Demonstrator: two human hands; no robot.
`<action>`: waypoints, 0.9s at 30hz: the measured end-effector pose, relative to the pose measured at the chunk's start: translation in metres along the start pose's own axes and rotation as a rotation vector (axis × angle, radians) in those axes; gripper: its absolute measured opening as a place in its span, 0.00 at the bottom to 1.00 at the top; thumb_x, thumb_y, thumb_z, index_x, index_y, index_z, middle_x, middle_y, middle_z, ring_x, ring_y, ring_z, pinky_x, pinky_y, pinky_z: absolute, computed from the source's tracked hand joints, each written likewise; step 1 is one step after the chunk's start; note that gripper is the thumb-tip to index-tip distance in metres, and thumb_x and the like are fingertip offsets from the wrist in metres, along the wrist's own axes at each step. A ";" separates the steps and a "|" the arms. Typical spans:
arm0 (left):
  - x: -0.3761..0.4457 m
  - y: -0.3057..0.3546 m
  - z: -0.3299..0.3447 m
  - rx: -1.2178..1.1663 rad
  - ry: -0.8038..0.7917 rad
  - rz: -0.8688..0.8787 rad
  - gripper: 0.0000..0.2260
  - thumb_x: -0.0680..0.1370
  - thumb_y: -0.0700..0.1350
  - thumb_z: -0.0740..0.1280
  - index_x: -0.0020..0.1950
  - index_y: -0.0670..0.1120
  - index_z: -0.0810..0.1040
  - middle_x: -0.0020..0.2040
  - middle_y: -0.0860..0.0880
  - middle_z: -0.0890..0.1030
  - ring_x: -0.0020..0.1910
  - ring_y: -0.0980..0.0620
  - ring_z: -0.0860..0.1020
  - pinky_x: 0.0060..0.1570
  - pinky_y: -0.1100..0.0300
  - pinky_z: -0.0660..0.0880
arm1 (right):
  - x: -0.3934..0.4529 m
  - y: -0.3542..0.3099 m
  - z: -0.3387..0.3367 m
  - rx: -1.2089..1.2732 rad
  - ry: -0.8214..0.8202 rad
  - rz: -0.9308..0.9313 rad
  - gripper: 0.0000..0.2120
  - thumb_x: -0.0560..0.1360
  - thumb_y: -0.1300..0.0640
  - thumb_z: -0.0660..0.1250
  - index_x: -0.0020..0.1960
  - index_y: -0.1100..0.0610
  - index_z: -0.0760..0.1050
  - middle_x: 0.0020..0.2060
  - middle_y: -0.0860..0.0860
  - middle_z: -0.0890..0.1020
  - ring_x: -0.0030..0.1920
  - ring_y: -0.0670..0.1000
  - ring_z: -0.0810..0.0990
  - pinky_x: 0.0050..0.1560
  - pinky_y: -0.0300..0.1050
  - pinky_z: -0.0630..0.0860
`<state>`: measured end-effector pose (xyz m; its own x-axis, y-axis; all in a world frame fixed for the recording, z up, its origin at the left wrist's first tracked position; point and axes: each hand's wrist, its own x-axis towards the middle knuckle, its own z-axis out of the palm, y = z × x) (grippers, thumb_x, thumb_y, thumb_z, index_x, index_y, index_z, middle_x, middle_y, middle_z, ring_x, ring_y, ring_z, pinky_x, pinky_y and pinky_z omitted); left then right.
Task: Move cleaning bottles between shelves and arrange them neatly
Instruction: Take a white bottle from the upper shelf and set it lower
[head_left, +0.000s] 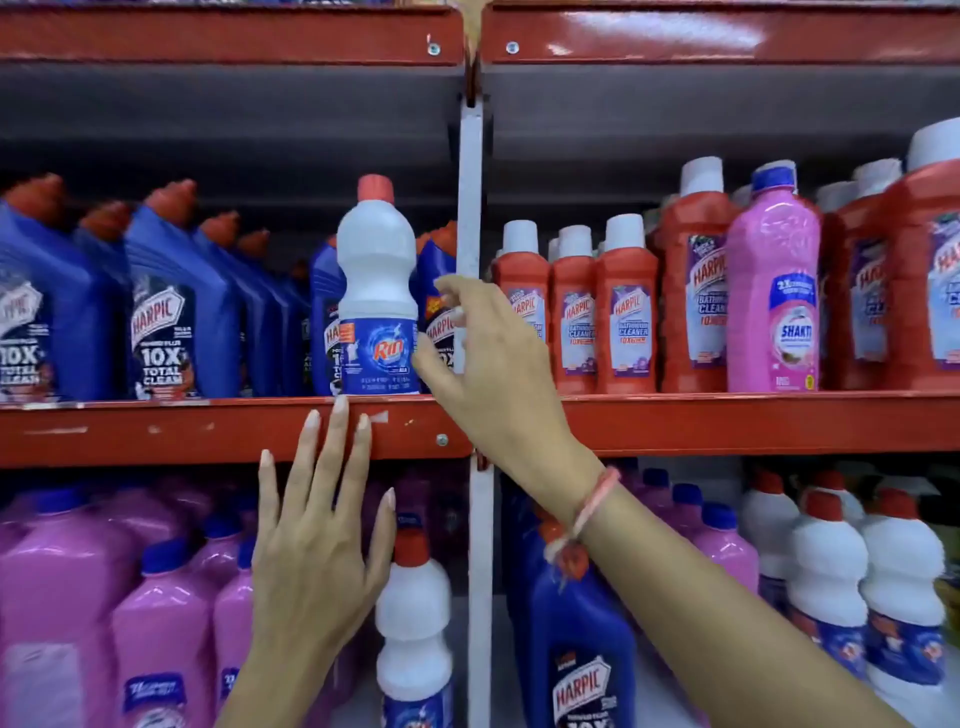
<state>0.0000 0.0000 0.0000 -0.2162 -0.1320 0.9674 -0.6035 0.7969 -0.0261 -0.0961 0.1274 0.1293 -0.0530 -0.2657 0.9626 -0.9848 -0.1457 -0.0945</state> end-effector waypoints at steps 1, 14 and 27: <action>0.001 0.000 -0.002 -0.027 -0.004 -0.008 0.27 0.80 0.53 0.54 0.78 0.45 0.58 0.80 0.46 0.58 0.79 0.46 0.56 0.75 0.38 0.57 | 0.007 -0.002 0.005 -0.019 -0.026 0.021 0.24 0.78 0.54 0.66 0.72 0.60 0.67 0.66 0.55 0.76 0.64 0.54 0.76 0.61 0.50 0.74; -0.001 -0.028 -0.003 -0.039 0.005 0.027 0.27 0.80 0.51 0.54 0.78 0.43 0.58 0.80 0.42 0.57 0.79 0.45 0.57 0.76 0.42 0.58 | 0.059 -0.006 0.050 -0.026 -0.183 0.318 0.27 0.74 0.38 0.68 0.53 0.63 0.72 0.49 0.55 0.78 0.49 0.57 0.78 0.42 0.47 0.69; -0.005 -0.035 -0.002 -0.117 -0.013 0.051 0.28 0.79 0.49 0.57 0.78 0.43 0.56 0.80 0.42 0.56 0.79 0.45 0.54 0.78 0.49 0.52 | 0.068 -0.008 0.033 0.146 -0.006 0.367 0.22 0.66 0.42 0.77 0.49 0.58 0.79 0.46 0.52 0.85 0.47 0.52 0.84 0.48 0.54 0.82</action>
<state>0.0238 -0.0261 -0.0030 -0.2545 -0.0966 0.9622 -0.4982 0.8659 -0.0449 -0.0861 0.0787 0.1867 -0.3962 -0.3305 0.8566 -0.8664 -0.1743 -0.4679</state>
